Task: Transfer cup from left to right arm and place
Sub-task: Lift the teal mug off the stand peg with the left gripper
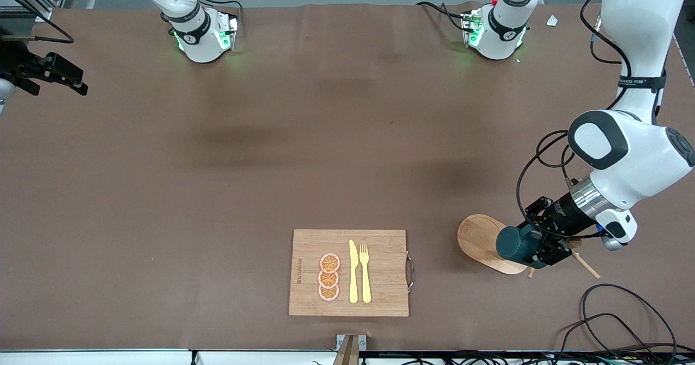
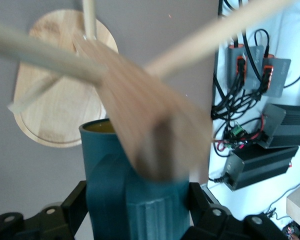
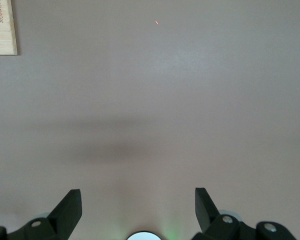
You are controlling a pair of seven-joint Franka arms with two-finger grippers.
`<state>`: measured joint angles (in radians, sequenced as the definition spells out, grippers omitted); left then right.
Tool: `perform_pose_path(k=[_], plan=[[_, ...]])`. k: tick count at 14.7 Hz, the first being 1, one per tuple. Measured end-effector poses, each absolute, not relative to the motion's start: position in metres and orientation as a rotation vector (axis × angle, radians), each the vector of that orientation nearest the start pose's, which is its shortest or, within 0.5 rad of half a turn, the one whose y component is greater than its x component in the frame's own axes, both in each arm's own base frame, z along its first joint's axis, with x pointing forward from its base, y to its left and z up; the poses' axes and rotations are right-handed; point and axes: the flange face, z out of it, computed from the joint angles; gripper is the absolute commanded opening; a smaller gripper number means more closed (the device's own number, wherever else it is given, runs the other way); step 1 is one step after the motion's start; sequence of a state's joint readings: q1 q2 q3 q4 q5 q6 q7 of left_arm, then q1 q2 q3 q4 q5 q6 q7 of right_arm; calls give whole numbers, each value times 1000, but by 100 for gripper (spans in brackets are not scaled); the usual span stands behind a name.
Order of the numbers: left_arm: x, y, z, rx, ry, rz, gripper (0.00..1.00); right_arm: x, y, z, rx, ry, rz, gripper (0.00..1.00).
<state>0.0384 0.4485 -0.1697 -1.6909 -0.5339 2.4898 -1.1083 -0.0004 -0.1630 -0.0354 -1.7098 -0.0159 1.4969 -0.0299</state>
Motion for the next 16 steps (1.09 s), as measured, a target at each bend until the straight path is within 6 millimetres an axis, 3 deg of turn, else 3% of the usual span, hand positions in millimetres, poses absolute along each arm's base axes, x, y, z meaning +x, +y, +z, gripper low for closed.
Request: perform_pose_path(k=[3, 5, 9, 11, 13, 16], plan=[[692, -107, 398, 1987, 1595, -15, 62, 494, -21, 640, -3149, 10, 78, 100], [684, -142, 413, 2073, 1545, 6, 60, 494, -21, 641, -3149, 10, 73, 100], [652, -262, 431, 2350, 1397, 220, 58, 495, -21, 645, -3150, 11, 62, 100], [633, -321, 423, 2480, 1284, 353, 58, 495, -21, 644, -3150, 11, 67, 100], [611, -370, 402, 2599, 1152, 484, 58, 495, -22, 644, -3149, 11, 73, 100], [578, -427, 369, 2727, 948, 678, 56, 494, -22, 643, -3149, 11, 87, 100]])
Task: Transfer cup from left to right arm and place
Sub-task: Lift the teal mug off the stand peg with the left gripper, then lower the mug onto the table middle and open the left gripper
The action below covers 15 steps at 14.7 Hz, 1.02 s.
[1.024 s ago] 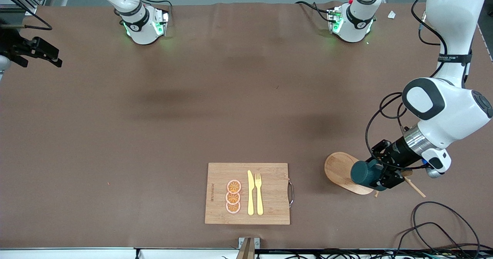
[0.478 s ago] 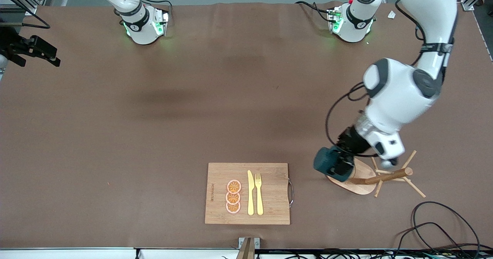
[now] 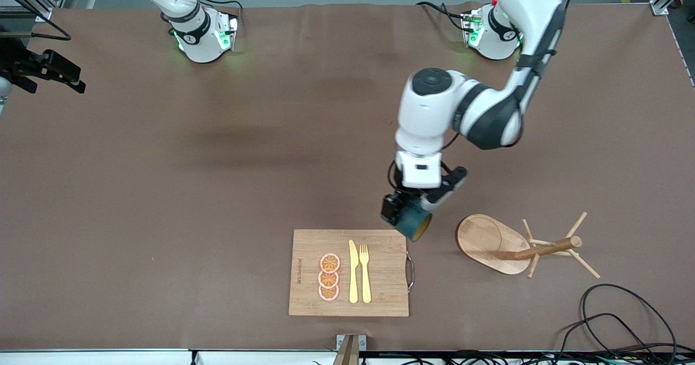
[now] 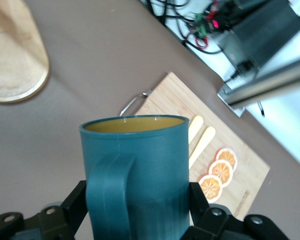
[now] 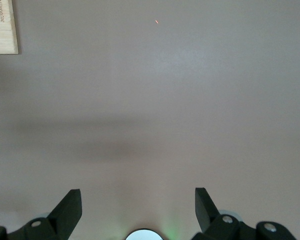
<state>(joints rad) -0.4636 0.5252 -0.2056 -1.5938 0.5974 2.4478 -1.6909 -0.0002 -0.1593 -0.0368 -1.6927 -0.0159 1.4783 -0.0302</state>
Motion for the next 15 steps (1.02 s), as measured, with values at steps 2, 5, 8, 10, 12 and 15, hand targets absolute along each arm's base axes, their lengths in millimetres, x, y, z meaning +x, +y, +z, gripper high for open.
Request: perform_pose_path(k=[2, 5, 8, 10, 12, 15], plan=[[555, -457, 346, -3034, -824, -884, 55, 493, -22, 643, -3148, 10, 92, 100], [512, -502, 300, -2941, -519, -1046, 53, 493, -24, 643, -3147, 1, 95, 100], [458, -545, 242, -2812, -373, -1237, 52, 492, -25, 642, -3146, -3, 111, 100], [427, -562, 199, -2714, -285, -1372, 52, 492, -25, 642, -3145, -3, 113, 100], [406, -570, 163, -2658, -231, -1511, 52, 492, -25, 642, -3145, -4, 113, 100], [387, -575, 129, -2577, -234, -1692, 54, 492, -25, 642, -3145, -6, 114, 100]])
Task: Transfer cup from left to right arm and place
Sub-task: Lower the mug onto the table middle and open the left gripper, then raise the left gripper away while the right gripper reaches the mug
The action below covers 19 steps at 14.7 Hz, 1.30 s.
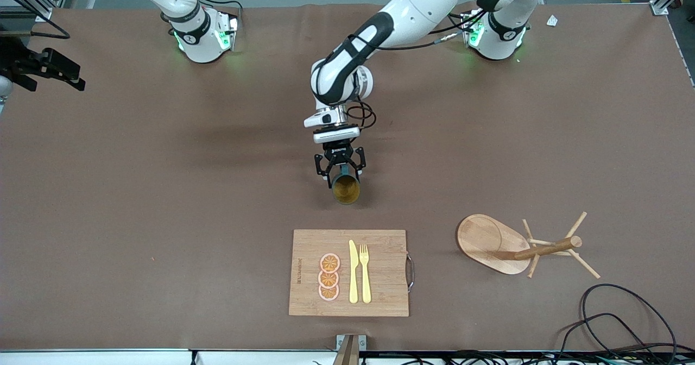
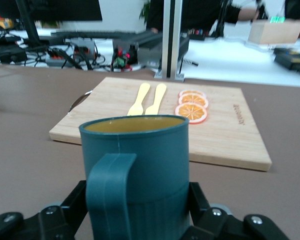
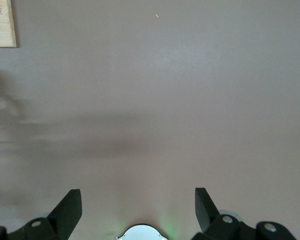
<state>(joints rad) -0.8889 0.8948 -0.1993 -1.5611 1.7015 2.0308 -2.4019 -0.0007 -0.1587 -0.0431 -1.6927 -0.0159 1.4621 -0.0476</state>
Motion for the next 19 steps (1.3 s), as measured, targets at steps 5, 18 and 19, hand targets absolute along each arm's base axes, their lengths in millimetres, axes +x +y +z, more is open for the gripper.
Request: perform_pose_path(k=[5, 18, 19], plan=[[352, -582, 86, -2472, -140, -1834, 100, 492, -25, 641, -3145, -6, 115, 100], [224, -666, 233, -2640, -653, -1204, 100, 519, 33, 576, -3022, 14, 24, 100], [232, -671, 271, -2674, -683, -1133, 100, 523, 48, 557, -3023, 35, 11, 100]])
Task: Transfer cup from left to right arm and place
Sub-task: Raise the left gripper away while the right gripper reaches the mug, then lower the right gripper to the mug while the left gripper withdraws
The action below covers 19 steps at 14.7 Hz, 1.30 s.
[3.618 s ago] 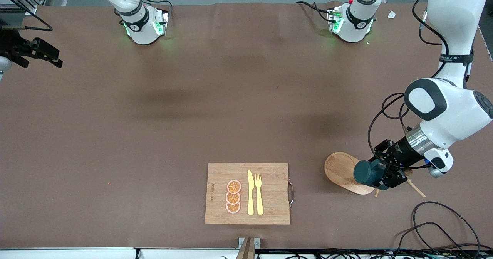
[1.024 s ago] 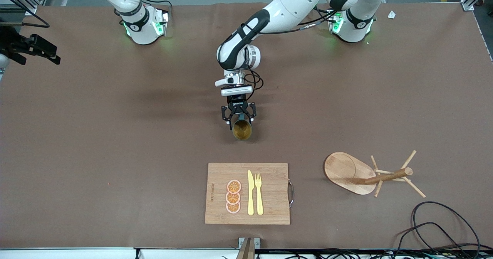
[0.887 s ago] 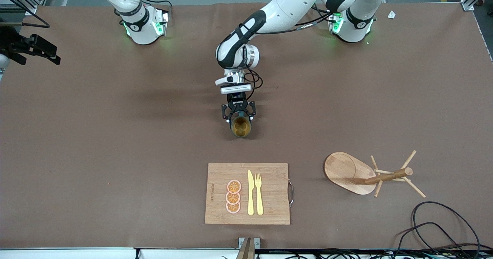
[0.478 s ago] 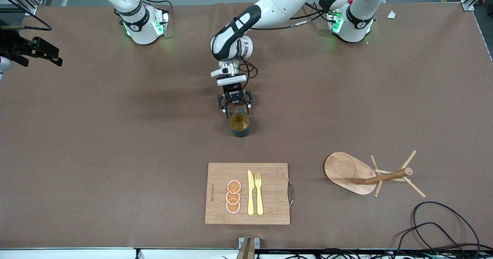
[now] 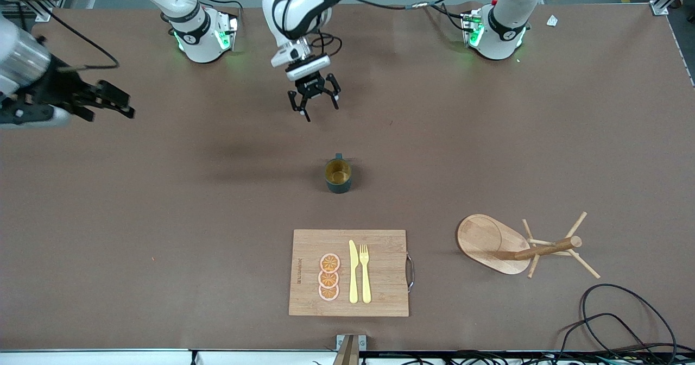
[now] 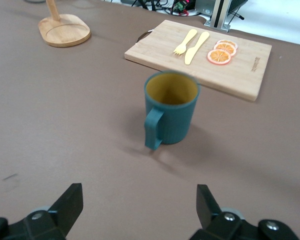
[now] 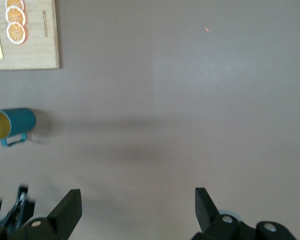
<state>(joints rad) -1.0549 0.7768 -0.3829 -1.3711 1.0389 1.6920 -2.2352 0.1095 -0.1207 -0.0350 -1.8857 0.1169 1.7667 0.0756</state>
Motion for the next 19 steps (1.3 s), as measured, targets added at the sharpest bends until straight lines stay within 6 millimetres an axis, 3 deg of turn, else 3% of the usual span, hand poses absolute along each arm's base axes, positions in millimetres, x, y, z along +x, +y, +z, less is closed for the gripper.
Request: perform_pose_path(k=[1, 3, 4, 6, 9, 13, 16, 19], plan=[[247, -673, 311, -2713, -703, -1052, 100, 525, 63, 540, -3023, 60, -3, 100], [299, -656, 398, -2779, -749, -926, 100, 529, 95, 508, -3020, 112, -31, 100], [330, -638, 433, -2800, -755, -874, 100, 530, 110, 495, -3018, 136, -41, 100], [389, -590, 479, -2829, -746, -747, 100, 534, 136, 473, -3016, 174, -48, 100], [469, -516, 507, -2840, -706, -606, 100, 538, 176, 450, -2999, 274, -74, 100], [553, -415, 518, -2899, -505, -378, 100, 531, 260, 409, -2964, 418, -93, 100], [593, -326, 554, -2974, -444, -274, 100, 528, 311, 374, -2930, 522, -108, 100], [613, -232, 589, -3011, -339, -188, 100, 533, 345, 343, -2927, 565, -95, 100]])
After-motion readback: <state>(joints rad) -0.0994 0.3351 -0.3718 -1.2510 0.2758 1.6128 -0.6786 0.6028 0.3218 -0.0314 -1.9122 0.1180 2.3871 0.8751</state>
